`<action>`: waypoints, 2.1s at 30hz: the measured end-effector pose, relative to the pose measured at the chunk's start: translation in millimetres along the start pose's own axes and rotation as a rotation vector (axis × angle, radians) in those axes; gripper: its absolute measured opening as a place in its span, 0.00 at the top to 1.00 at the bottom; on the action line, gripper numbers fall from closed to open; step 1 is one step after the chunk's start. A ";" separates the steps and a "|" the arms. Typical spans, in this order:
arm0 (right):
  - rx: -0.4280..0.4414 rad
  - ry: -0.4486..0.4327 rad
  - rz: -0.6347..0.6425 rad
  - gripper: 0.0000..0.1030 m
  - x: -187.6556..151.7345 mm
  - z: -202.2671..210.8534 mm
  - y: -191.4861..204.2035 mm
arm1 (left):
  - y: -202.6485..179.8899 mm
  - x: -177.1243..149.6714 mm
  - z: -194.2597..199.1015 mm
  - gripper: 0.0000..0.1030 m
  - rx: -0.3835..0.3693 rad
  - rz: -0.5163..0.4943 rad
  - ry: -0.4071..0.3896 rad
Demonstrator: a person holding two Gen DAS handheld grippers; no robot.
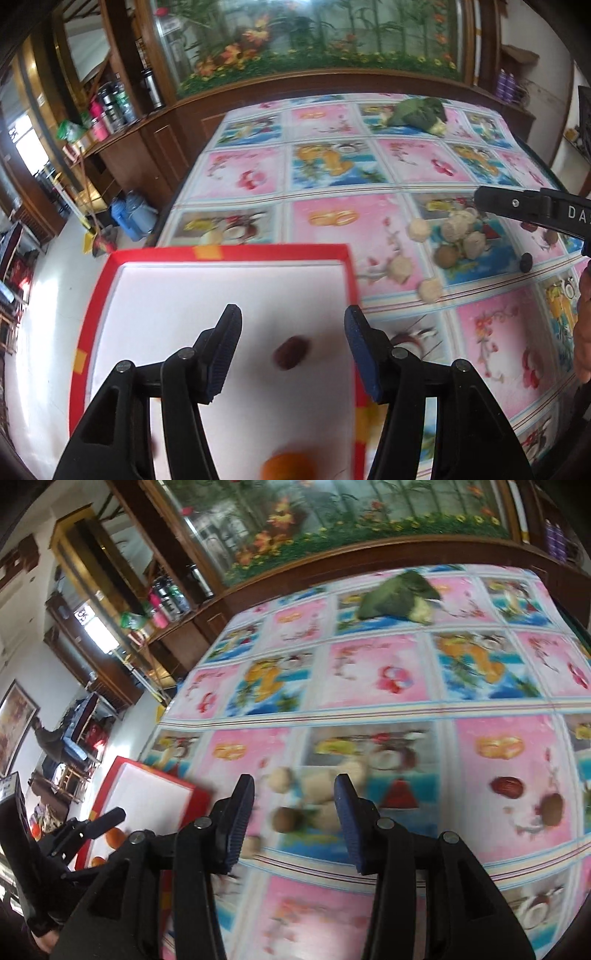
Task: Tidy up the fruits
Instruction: 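Grasp a red date with the right gripper while the left gripper grasps a pale cube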
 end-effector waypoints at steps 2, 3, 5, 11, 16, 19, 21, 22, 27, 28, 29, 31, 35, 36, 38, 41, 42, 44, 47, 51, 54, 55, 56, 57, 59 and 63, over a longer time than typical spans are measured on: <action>-0.020 0.018 0.000 0.54 -2.5 3.3 -16.5 | -11.9 8.3 -4.7 0.44 -0.014 -0.020 0.003; -0.030 0.030 0.001 0.54 -4.3 3.5 -23.6 | -16.7 11.2 -6.5 0.44 -0.014 -0.026 0.006; -0.036 0.056 0.005 0.54 -7.9 1.8 -30.5 | -24.8 15.9 -9.3 0.44 -0.023 -0.031 0.008; -0.062 0.079 -0.001 0.54 -5.1 10.2 -51.9 | -45.8 31.5 -18.6 0.44 -0.046 -0.064 0.014; -0.129 0.044 -0.089 0.55 9.3 26.9 -92.6 | -72.7 55.2 -25.8 0.44 -0.086 -0.167 -0.020; -0.161 0.038 -0.151 0.55 13.2 31.3 -112.7 | -93.6 65.0 -37.3 0.44 -0.104 -0.257 -0.021; -0.181 0.041 -0.172 0.55 14.0 32.1 -121.8 | -106.6 69.7 -45.9 0.44 -0.117 -0.321 -0.016; -0.182 0.040 -0.183 0.55 14.8 33.1 -125.3 | -110.7 71.0 -48.9 0.44 -0.120 -0.344 -0.013; -0.176 0.034 -0.208 0.55 17.5 37.0 -132.8 | -130.1 70.9 -63.0 0.44 -0.155 -0.438 0.003; -0.179 0.038 -0.213 0.55 17.4 36.2 -134.5 | -132.0 70.3 -65.2 0.44 -0.161 -0.446 0.008; -0.179 0.044 -0.219 0.55 17.2 35.0 -136.1 | -133.3 70.0 -67.5 0.45 -0.165 -0.448 0.012; -0.175 0.051 -0.227 0.55 17.1 33.1 -138.3 | -132.4 72.7 -68.7 0.45 -0.188 -0.434 0.008; -0.160 0.075 -0.230 0.55 16.1 23.4 -139.3 | -132.7 76.3 -73.2 0.51 -0.238 -0.410 0.016; -0.156 0.082 -0.229 0.55 15.8 20.0 -138.7 | -134.5 76.4 -73.0 0.54 -0.237 -0.419 0.011; -0.160 0.090 -0.225 0.55 15.7 15.2 -138.5 | -139.4 76.4 -71.6 0.60 -0.255 -0.437 0.004; -0.178 0.080 -0.215 0.55 17.5 11.3 -138.9 | -145.0 73.8 -69.7 0.71 -0.295 -0.449 0.006; -0.181 0.081 -0.209 0.55 17.7 9.5 -138.6 | -145.8 73.0 -68.6 0.71 -0.292 -0.460 0.000; -0.192 0.072 -0.196 0.55 18.4 8.1 -137.5 | -146.0 71.2 -68.5 0.72 -0.290 -0.470 -0.004; -0.215 0.065 -0.166 0.55 18.3 6.1 -135.5 | -146.6 68.6 -70.6 0.77 -0.296 -0.474 0.001; -0.286 0.060 -0.090 0.58 16.4 2.5 -128.3 | -148.9 67.2 -69.2 0.77 -0.294 -0.474 -0.001; -0.383 0.046 -0.002 0.67 13.3 -1.2 -121.8 | -146.7 68.2 -70.5 0.77 -0.303 -0.450 0.010; -0.409 0.041 0.027 0.67 12.4 -2.3 -119.8 | -145.4 68.5 -70.8 0.77 -0.308 -0.433 0.015; -0.428 0.037 0.051 0.67 11.6 -3.5 -118.3 | -145.1 68.5 -70.8 0.77 -0.306 -0.424 0.017; -0.438 0.035 0.064 0.67 11.3 -3.9 -117.5 | -145.5 68.2 -70.6 0.77 -0.299 -0.416 0.018; -0.442 0.031 0.066 0.67 11.3 -3.7 -118.3 | -146.5 66.4 -69.2 0.77 -0.289 -0.404 0.018; -0.422 0.027 0.024 0.67 12.8 -0.1 -122.2 | -142.6 60.7 -62.8 0.77 -0.283 -0.342 0.023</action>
Point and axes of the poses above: each gripper's, at about its wrist camera, not at the fingertips, and z roughly against the way its jaws point, y to its left, x to its top, the point moved 5 cm from there along -z, roughly the way its jaws point, and after that the axes turned 6 degrees about -z, right-handed, at the moved point
